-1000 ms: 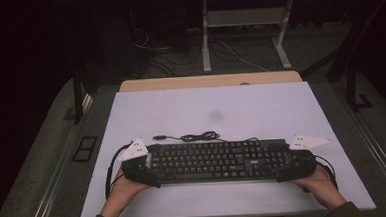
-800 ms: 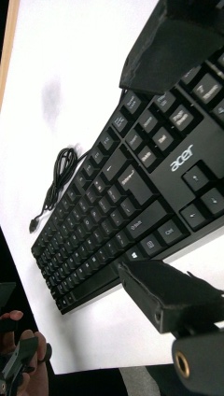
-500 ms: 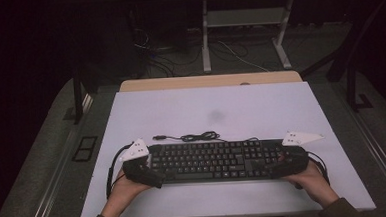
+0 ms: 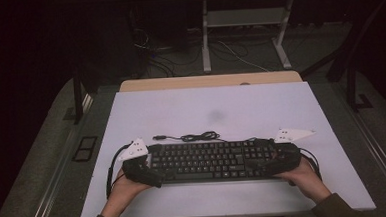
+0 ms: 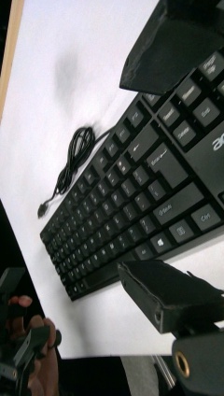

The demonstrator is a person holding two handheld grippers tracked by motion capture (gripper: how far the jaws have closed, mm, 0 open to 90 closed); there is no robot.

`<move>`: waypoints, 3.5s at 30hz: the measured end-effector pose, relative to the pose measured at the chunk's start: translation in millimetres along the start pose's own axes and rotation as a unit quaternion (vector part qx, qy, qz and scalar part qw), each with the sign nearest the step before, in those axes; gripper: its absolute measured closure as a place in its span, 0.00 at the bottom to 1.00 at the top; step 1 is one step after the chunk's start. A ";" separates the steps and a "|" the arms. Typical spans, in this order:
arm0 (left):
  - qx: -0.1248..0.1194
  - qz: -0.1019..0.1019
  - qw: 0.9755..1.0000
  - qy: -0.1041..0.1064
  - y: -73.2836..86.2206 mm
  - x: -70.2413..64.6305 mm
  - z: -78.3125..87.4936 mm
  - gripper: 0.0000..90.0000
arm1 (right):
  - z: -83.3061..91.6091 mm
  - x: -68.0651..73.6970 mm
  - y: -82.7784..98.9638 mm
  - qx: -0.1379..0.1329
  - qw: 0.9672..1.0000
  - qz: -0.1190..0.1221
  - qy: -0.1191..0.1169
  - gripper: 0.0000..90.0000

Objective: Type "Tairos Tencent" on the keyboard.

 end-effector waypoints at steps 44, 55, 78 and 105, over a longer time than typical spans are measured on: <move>0.010 0.003 1.000 0.010 3.3 -1.3 -9.2 0.00 | -39.6 10.5 9.0 0.087 0.995 0.033 -0.026 0.77; 0.008 0.004 1.000 0.006 2.9 0.3 -8.2 0.00 | -43.2 15.0 18.2 0.116 0.991 0.047 -0.038 0.99; 0.011 -0.001 1.000 -0.002 -3.9 3.9 -20.7 0.00 | -47.0 10.6 30.1 0.148 0.987 0.053 -0.031 0.99; 0.008 -0.023 1.000 0.012 -23.5 7.6 -49.9 0.17 | -47.2 10.6 30.4 0.148 0.987 0.052 -0.031 0.99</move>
Point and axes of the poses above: each handheld gripper's, and its own axes: z roughly backward along the jaws, y roughly out of its underside, x roughly to its left, the point moved 8 cm from there along -z, roughly forward along the jaws, and after that the axes turned 3 degrees about -z, right-handed, at the moved point
